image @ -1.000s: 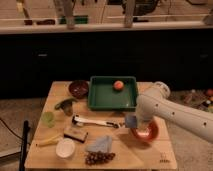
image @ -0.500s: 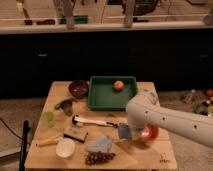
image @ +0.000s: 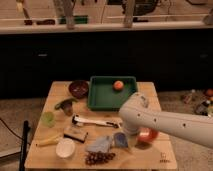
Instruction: Wipe table surface with sponge
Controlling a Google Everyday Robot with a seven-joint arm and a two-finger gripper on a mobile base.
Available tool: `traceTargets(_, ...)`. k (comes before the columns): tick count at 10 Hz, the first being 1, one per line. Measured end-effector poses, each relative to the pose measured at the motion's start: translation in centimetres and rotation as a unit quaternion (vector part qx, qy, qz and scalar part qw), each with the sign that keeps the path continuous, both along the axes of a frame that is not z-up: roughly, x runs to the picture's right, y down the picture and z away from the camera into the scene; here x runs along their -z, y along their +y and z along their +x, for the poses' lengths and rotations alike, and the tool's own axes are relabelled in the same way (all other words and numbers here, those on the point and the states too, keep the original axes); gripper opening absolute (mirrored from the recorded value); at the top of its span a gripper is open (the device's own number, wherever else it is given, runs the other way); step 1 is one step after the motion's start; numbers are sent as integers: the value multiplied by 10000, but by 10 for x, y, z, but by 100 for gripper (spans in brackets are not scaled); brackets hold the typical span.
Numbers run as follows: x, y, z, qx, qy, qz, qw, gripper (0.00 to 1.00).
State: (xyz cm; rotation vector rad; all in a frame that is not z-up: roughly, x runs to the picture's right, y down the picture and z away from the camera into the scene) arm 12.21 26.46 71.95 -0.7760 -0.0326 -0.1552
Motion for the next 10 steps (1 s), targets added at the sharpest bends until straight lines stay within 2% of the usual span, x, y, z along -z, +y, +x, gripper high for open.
traceTargets(3,-9,21,6,-73,88,-224,9997,2)
traceTargets(6,-22,37,22,-152,293,-345,9989,2)
traceTargets(8,-26,40,28,-203,381,-334,9985,2)
traceTargets(10,-32,36,33,-264,461,-233,9983,2)
